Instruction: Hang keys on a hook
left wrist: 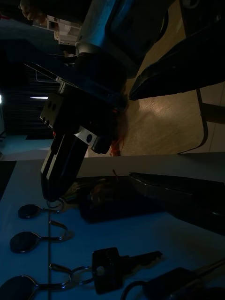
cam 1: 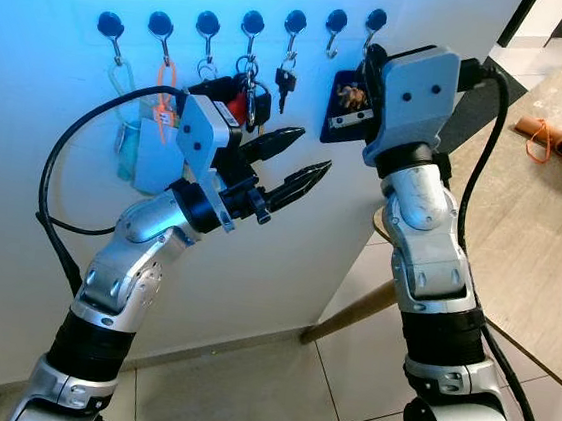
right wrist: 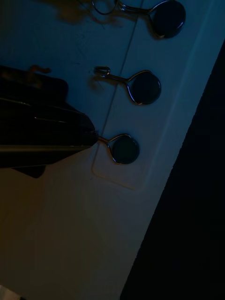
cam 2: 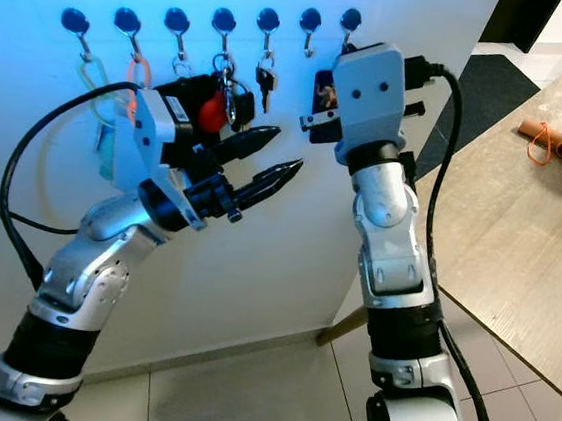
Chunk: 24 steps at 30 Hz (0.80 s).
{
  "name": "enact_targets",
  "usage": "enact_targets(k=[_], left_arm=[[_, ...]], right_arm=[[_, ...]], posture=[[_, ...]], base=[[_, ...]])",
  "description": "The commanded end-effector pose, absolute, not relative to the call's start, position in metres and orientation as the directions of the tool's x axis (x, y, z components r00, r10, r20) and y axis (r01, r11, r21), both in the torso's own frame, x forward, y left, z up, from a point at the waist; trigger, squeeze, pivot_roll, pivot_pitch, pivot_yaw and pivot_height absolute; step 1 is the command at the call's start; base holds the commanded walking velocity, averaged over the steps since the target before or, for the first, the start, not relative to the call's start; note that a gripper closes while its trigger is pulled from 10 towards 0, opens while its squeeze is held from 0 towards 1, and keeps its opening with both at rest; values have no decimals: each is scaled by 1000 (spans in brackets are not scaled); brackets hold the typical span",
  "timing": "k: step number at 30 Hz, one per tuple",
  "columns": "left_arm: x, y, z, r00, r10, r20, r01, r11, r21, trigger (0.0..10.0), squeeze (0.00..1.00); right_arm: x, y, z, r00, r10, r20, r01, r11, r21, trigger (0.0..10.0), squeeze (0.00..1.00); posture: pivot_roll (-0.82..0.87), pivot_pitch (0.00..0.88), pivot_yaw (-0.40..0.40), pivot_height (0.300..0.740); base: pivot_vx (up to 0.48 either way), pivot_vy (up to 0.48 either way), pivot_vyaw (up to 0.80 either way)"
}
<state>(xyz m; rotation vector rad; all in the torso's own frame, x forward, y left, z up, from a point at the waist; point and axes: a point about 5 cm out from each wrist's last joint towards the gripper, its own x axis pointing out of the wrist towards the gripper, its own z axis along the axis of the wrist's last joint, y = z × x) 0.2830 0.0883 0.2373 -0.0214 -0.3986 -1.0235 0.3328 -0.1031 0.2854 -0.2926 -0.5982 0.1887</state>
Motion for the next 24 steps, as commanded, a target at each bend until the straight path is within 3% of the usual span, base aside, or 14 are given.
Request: enact_targets(k=[1,21,22,23,24], left_arm=[[281,85,239,441,-835,330,834,517,194,10000,0],[282,85,240,441,-835,329,830,519,205,10000,0],[282,85,240,440,-835,329,830,518,205,10000,0],[282,85,240,440,-835,329,830,518,205,10000,0],[282,85,240,440,-836,329,831,518,205,10000,0]], right_arm=[[336,-100,281,823,282,492,-114,932,-344,10000,0],[343,-102,267,873,282,398,-143,928,-344,10000,0],[343,-102,266,874,281,398,-145,930,-338,10000,94],[343,-102,266,874,281,398,-145,930,-338,10000,94],[343,-103,266,874,278,399,-146,932,-331,10000,592]], posture=[[12,91,-31,740],[13,91,-28,740],[13,91,-28,740],[13,91,-28,740],[13,91,-28,740]], base=[[0,0,0],[0,0,0],[0,0,0],[0,0,0],[0,0,0]])
